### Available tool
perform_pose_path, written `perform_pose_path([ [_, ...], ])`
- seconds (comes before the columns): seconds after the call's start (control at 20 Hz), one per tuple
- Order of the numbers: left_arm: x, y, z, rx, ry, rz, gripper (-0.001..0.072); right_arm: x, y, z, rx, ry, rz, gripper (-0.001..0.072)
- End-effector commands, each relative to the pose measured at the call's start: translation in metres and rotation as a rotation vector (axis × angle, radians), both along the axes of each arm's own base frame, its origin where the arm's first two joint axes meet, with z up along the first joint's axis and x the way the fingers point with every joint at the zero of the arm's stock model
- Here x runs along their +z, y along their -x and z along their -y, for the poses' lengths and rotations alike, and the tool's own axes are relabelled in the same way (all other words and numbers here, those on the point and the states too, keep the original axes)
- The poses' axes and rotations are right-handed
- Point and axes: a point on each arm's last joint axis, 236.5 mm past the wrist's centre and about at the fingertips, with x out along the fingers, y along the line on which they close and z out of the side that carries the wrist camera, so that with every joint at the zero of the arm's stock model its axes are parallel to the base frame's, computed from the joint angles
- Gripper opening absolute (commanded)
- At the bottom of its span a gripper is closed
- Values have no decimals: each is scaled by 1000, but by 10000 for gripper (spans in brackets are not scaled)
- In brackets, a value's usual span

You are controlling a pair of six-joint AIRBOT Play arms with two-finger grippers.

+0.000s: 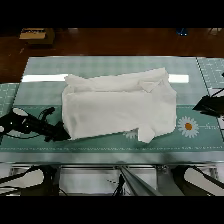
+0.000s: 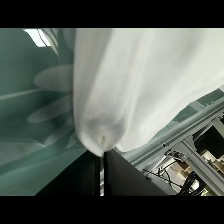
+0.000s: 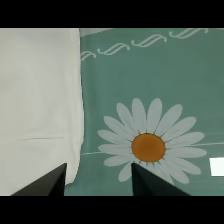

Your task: Fold the shirts.

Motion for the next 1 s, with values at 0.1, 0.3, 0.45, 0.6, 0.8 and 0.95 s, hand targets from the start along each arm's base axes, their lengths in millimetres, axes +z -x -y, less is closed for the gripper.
perform_pose_path([
  [0.1, 0, -3, -3, -9, -19, 31, 30, -40, 26, -19, -82, -202, -44, 593],
  [0.3, 0, -3, -3, -9, -19, 31, 30, -66, 34, -44, -98, -291, -43, 572],
  [0.45, 1, -3, -3, -8, -19, 31, 30, -80, 35, -57, -106, -304, -34, 572],
  [0.6, 1, -5, -1, 1, -13, 36, 30, -92, 34, -78, -55, -283, -38, 510],
  [0.8, 9, -28, -1, 18, -2, 107, 30, -98, 31, -107, 10, -262, -60, 193],
  [0.95, 40, -71, -6, 17, 14, 219, 30, -79, 25, -111, 45, -285, -49, 21],
])
